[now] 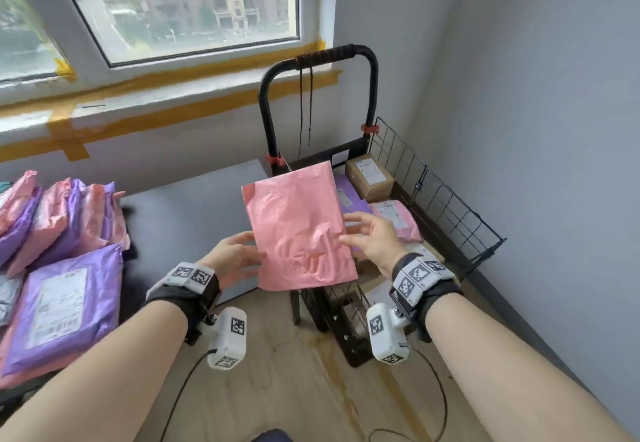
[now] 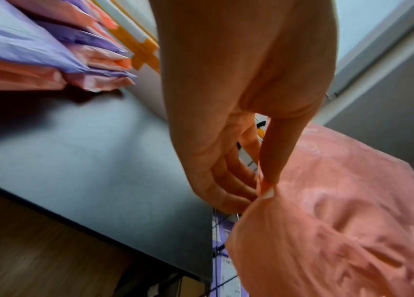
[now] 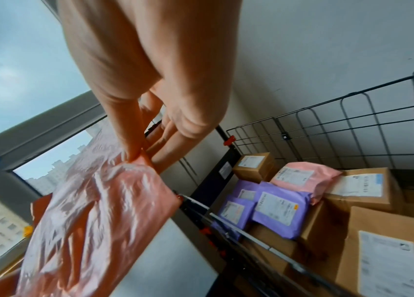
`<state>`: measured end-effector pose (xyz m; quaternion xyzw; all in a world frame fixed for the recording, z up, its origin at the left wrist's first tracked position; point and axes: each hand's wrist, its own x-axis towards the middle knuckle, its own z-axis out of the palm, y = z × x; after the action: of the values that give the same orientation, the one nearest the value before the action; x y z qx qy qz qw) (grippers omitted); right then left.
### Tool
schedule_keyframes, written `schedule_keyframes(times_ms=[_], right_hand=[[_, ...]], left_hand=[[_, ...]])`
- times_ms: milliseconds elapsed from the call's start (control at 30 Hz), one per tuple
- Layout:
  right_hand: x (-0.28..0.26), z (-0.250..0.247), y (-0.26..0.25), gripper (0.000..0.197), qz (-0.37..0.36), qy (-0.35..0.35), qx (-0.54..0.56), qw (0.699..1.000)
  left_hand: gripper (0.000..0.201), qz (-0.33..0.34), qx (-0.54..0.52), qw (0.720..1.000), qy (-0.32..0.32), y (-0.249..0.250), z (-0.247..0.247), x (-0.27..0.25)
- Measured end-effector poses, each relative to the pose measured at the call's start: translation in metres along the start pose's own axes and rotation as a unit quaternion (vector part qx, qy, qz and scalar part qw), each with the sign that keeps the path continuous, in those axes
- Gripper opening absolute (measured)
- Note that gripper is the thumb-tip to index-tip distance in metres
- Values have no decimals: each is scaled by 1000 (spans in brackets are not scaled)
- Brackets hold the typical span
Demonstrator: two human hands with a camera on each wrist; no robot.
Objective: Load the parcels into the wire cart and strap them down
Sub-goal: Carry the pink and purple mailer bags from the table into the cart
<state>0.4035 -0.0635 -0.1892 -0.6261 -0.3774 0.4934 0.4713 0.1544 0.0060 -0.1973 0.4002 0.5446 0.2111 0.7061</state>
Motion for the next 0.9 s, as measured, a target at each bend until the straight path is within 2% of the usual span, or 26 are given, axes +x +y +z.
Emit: schedule_keyframes(times_ms=[200,400,567,700,833,900], right_hand=[[43,-78,10,52,30,49,-23,998],[102,-148,-8,56,19,92,-70,993],[147,-189,-18,61,36,80,-75,993],[189,-211,-20,61,69,48,-95,992],[243,-221,-4,59,102,2,-130,986],[277,-221,13,56,109,-31,-146,983]], left_hand=[[40,3,67,998,-6,41,75,55],[50,34,124,991,-48,87,136,133],[56,41,188,980,-43,113,170,185],[56,20,202,979,-34,126,185,219],[52,-7,182,983,29,118,195,255],[53,-19,170,981,92,105,199,276]])
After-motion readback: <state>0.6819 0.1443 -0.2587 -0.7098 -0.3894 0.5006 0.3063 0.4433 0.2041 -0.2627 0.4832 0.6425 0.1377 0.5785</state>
